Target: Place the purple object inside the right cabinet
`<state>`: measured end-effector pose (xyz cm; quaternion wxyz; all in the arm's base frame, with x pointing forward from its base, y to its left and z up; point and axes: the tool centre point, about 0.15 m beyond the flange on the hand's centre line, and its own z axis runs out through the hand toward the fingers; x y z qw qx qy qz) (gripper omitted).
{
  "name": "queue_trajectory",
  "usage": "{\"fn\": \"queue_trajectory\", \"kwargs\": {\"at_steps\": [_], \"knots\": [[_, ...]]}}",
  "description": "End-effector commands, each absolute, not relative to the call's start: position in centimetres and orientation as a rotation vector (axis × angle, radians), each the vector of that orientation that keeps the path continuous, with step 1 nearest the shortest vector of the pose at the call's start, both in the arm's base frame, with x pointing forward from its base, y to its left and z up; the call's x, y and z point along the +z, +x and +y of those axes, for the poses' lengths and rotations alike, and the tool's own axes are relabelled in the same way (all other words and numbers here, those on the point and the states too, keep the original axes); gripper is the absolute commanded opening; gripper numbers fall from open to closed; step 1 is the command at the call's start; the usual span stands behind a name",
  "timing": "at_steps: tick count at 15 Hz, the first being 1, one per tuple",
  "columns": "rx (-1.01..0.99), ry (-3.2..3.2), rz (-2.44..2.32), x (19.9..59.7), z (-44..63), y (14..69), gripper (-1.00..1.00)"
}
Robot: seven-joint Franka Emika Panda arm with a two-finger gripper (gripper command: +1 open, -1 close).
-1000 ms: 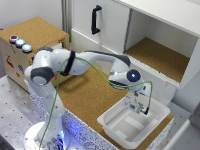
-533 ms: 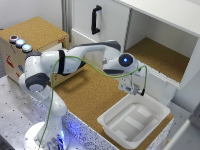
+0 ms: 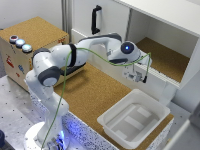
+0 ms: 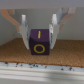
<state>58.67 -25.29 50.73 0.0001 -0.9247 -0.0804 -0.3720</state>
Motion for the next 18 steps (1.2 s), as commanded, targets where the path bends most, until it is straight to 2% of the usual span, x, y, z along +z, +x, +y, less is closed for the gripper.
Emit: {"fn": "queue_trajectory", "kwargs": {"at_steps": [1, 6, 7, 9, 13, 18], "knots": [[-1.04, -2.948, -0.248, 49.6, -25.2, 66.3, -1.0], [-1.044, -2.99, -0.203, 47.8, -24.5, 68.2, -1.0], [-1.053, -2.988, -0.175, 47.8, -24.6, 68.0, 1.0], [-1.102, -2.954, -0.107, 48.6, -25.1, 66.0, 1.0], [-1.172, -2.843, -0.122, 49.9, -25.9, 57.3, 1.0], [-1.09, -2.836, -0.235, 49.3, -25.7, 47.8, 1.0]]}}
